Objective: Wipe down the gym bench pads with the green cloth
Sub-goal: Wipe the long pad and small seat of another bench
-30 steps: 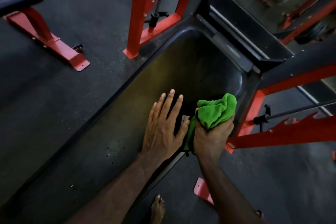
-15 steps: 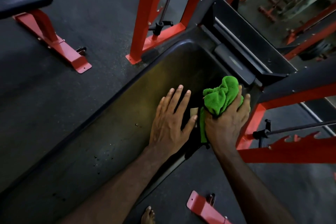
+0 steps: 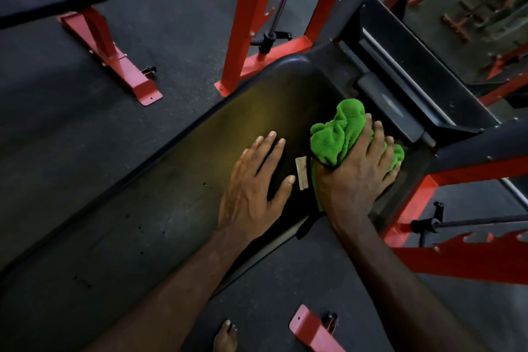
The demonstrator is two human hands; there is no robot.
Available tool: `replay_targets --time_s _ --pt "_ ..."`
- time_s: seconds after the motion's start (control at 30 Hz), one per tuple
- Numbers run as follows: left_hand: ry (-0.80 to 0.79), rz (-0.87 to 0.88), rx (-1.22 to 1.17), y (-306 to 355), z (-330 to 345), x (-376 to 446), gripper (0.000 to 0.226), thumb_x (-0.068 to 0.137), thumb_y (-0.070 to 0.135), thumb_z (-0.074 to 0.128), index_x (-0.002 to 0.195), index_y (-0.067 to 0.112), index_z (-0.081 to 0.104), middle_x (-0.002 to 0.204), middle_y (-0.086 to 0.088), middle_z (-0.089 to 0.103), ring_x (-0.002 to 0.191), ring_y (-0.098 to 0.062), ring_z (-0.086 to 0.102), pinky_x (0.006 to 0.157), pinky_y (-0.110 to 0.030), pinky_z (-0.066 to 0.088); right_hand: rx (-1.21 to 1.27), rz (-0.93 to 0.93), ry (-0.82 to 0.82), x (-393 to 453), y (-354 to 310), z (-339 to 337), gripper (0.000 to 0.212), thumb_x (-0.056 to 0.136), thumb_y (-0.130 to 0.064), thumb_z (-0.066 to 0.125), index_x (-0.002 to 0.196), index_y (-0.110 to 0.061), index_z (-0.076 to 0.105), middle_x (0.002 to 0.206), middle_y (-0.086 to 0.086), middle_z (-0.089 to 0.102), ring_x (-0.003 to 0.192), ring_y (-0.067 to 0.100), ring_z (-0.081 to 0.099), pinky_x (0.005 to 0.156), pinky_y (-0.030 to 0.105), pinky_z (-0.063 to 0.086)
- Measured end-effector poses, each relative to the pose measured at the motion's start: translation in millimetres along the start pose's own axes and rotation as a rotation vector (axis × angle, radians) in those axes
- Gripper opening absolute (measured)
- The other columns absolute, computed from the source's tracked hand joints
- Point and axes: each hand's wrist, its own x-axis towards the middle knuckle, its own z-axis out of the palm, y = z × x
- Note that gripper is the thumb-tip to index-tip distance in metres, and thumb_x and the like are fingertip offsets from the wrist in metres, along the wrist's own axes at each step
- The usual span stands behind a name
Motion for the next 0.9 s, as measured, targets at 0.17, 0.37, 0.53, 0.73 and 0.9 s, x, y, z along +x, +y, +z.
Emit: replay_targets --time_s 0.17,0.37,0.53,0.73,0.9 --pt "0.079 0.000 0.026 2.0 3.7 -2.9 0.058 0.103 0.035 0.057 0.156 0.015 0.043 0.167 -0.002 0.032 0.156 -0.016 0.025 0.126 -0.041 0.025 -0.065 -0.220 -0.033 4.0 1.0 -2.6 0.100 0.086 -0.070 0.058 0.164 -0.019 0.021 0.170 0.010 0.024 0.157 0.037 0.017 0.124 0.064 0.009" --pt "0.252 -0.180 -0.077 -1.1 9.0 -39.3 0.052 0.100 0.023 0.057 0.150 0.011 0.051 0.165 -0.008 0.035 0.156 -0.024 0.026 0.126 -0.047 0.023 -0.076 -0.674 -0.234 -29.6 -8.2 -3.4 0.102 0.082 -0.070 0.051 0.166 -0.028 0.012 0.171 0.014 0.020 0.158 0.040 0.016 0.125 0.057 0.002" --pt "0.306 -0.372 0.000 -17.0 1.8 -118.1 0.050 0.103 0.032 0.047 0.153 0.026 0.048 0.167 0.004 0.032 0.157 -0.019 0.024 0.123 -0.053 0.026 -0.167 -1.085 -0.340 -61.5 -0.9 6.4 0.098 0.078 -0.068 0.064 0.162 -0.029 0.031 0.172 0.012 0.018 0.156 0.046 0.016 0.122 0.063 0.009" --pt "0.333 -0.551 0.049 -38.0 -16.9 -136.1 0.053 0.105 0.041 0.045 0.156 0.025 0.045 0.168 0.005 0.030 0.157 -0.013 0.020 0.124 -0.049 0.027 -0.139 -0.740 -0.248 -10.0 -73.2 22.1 0.106 0.074 -0.063 0.070 0.163 -0.025 0.028 0.172 0.005 0.022 0.157 0.041 0.014 0.122 0.064 0.005" --pt "0.340 -0.515 0.058 -57.4 -32.5 -133.2 0.054 0.104 0.032 0.046 0.157 0.020 0.043 0.168 0.000 0.030 0.157 -0.019 0.023 0.125 -0.049 0.025 -0.093 -1.256 -0.395 -100.9 -44.4 26.4 0.102 0.077 -0.060 0.075 0.161 -0.020 0.034 0.167 0.003 0.035 0.156 0.034 0.025 0.124 0.058 0.007"
